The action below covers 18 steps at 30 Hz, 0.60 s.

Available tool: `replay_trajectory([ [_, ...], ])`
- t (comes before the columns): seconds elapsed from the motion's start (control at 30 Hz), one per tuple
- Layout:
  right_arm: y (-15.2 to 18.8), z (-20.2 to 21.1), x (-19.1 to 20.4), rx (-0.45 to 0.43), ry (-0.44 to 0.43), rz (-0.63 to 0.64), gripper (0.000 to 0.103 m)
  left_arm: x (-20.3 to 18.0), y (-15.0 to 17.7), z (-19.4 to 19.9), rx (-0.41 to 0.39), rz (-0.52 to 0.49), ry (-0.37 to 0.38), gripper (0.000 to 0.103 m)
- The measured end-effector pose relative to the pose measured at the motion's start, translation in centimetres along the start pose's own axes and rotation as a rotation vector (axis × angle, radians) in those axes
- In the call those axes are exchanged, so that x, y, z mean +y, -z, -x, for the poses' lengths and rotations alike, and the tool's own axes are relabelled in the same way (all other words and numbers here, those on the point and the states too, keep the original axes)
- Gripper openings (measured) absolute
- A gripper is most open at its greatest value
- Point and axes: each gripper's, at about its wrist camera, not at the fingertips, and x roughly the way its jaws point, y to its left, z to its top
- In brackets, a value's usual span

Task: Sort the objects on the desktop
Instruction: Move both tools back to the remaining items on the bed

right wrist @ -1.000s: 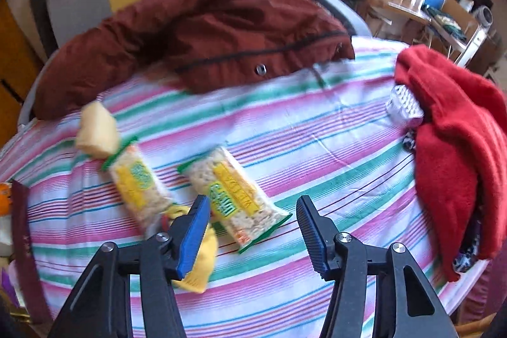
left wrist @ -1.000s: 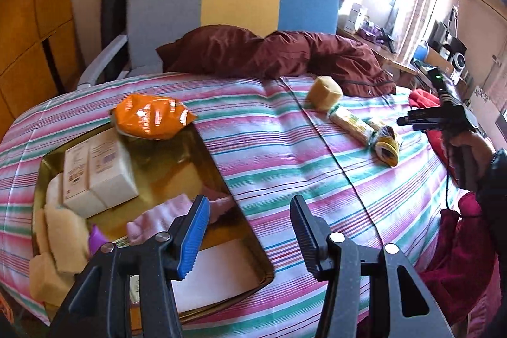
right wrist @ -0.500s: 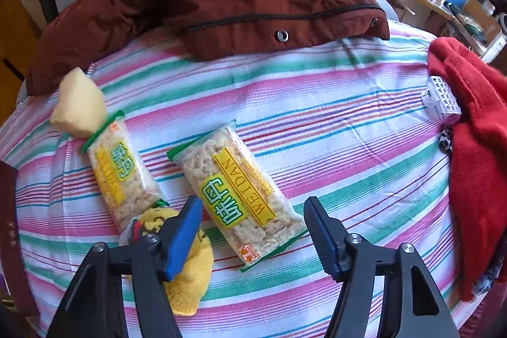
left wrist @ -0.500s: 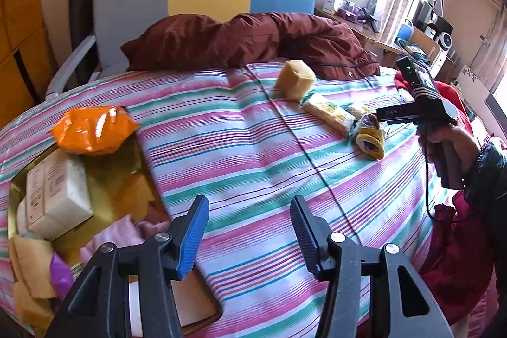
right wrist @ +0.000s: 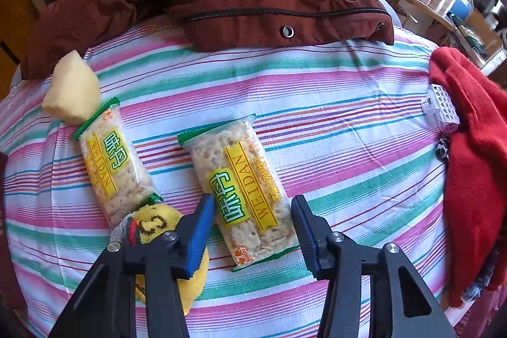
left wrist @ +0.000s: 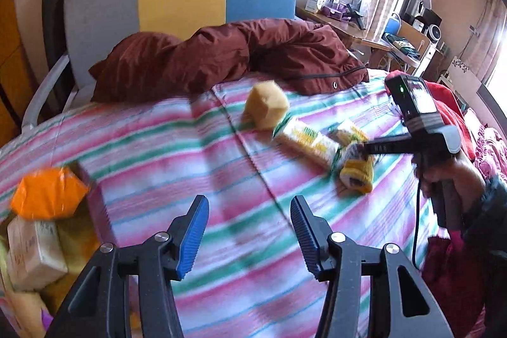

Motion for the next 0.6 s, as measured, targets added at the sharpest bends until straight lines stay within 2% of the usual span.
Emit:
replay_trajectory([
  [0.2,0.2,0.3,0.1,0.005,0.008,0.003,0.049,-1.4,-2.9,-2.7,0.015,-0.01,0.006,0.054],
  [0.4,0.5,0.6,0.6,0.007,0.023,0.021,0.049,-2.0,-6.0,-6.0,0.046,0.047,0.024,0.057],
  [0.6,0.8,0.9,0.9,0.011,0.025,0.03,0.049,-2.6,-9.0,-9.6,0.057,0.083,0.052,0.076],
])
